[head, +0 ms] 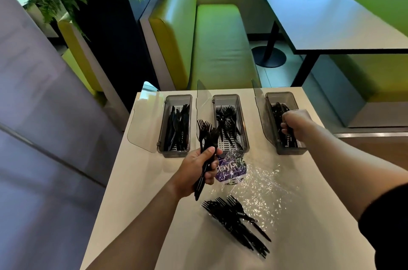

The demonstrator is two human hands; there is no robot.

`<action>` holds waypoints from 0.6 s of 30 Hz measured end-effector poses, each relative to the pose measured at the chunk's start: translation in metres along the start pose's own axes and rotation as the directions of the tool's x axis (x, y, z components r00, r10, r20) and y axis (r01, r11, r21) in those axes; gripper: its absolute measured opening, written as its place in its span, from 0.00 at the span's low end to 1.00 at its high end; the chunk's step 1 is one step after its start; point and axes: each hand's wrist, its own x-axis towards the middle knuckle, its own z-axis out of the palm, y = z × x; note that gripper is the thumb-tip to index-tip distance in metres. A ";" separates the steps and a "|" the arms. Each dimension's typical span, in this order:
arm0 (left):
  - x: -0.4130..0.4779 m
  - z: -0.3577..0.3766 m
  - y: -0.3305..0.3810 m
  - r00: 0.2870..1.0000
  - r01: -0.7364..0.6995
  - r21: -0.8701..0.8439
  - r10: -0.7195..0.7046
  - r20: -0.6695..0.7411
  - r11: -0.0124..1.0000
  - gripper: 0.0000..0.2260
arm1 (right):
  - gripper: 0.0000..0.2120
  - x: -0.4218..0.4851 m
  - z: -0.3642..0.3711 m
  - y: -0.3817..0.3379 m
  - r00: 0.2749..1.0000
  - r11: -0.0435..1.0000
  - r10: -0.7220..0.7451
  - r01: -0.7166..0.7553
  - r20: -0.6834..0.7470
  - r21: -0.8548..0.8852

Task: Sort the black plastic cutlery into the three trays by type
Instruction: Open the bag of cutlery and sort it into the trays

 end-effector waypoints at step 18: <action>-0.001 0.014 0.000 0.991 -0.129 0.092 0.132 -0.024 0.987 0.12 | 0.08 -0.108 0.047 -0.003 0.749 0.837 -0.543 0.519 0.380 0.172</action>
